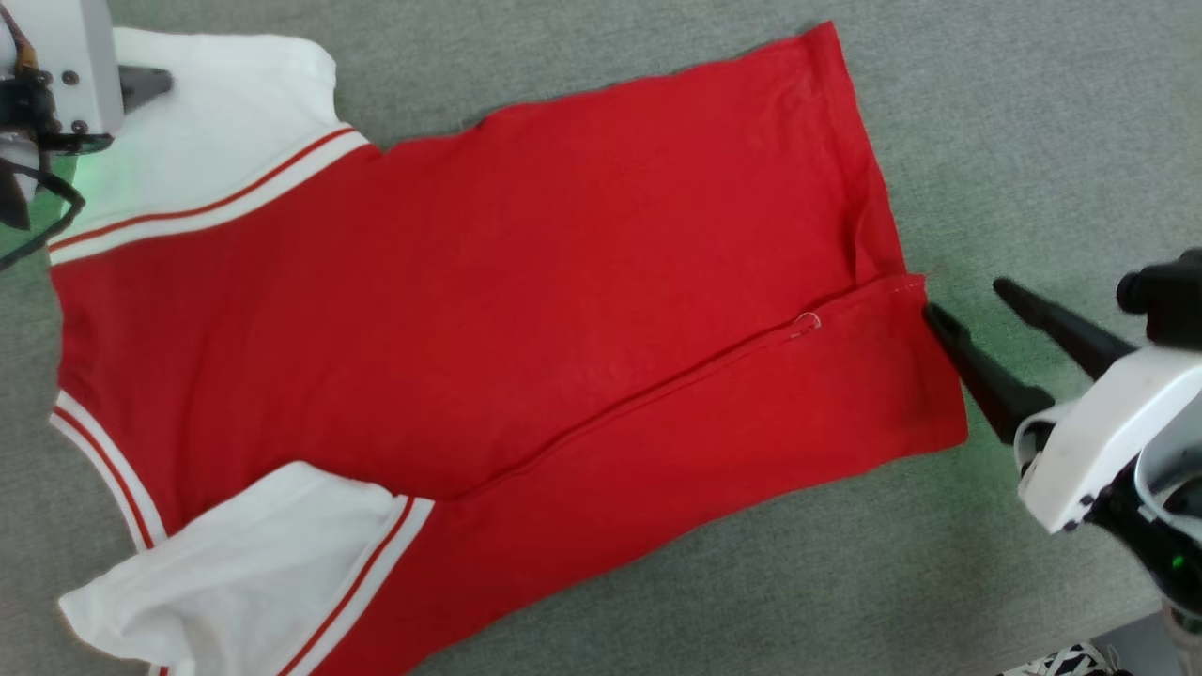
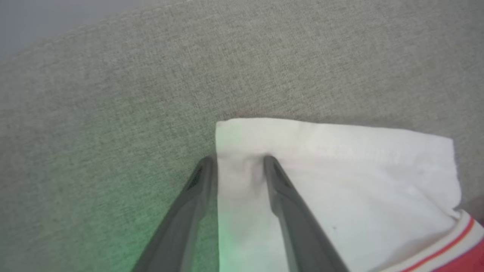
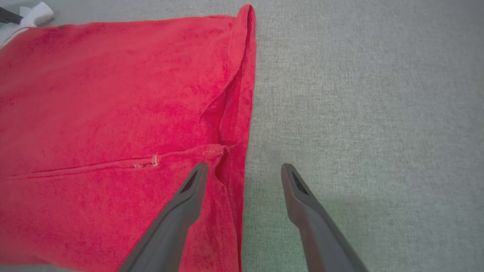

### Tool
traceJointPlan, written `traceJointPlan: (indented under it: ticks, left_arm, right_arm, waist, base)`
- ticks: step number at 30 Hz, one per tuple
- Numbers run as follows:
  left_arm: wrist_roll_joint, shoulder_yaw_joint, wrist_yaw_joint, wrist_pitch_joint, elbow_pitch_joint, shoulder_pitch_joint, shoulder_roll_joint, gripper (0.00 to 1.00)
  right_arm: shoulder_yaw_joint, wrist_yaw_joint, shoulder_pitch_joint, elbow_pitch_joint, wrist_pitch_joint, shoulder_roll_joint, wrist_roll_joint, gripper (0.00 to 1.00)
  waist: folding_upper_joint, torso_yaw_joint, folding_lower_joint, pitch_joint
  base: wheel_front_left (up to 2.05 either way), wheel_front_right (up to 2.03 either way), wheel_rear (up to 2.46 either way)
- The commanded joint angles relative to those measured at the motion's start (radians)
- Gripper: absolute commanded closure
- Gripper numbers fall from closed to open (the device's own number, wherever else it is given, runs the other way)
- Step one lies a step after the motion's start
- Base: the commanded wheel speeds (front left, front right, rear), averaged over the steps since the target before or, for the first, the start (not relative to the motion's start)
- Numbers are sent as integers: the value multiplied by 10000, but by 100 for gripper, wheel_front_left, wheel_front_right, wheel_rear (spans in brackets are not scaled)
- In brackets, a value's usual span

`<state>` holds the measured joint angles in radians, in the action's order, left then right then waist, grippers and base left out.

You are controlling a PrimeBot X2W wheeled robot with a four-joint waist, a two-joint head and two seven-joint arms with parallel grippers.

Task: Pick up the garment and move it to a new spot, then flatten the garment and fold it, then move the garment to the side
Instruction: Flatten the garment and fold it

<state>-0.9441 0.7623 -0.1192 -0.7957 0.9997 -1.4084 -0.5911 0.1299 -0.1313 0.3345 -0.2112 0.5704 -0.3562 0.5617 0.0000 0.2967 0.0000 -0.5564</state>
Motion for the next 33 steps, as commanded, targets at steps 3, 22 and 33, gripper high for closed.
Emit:
traceJointPlan:
  ticks: [3,22,33]
  left_arm:
    - [-140,300,-97,-296,271,741,340,100]
    - [-475,1140,-130,301,-608,265,1117,100]
    - [-1149,1701,-140,640,-1197,261,1455,100]
  right_arm:
    - [-1,12,461,-37,50,-43,152,0]
    - [1838,12,7087,6121,2396,-231,365,0]
    - [3233,13,7723,8554,1863,-320,994,100]
  waist:
    - [0,-98,0,-34]
    - [0,-1227,0,-386]
    - [0,-1716,0,-454]
  base:
    - [0,0,0]
    - [0,0,0]
    - [0,0,0]
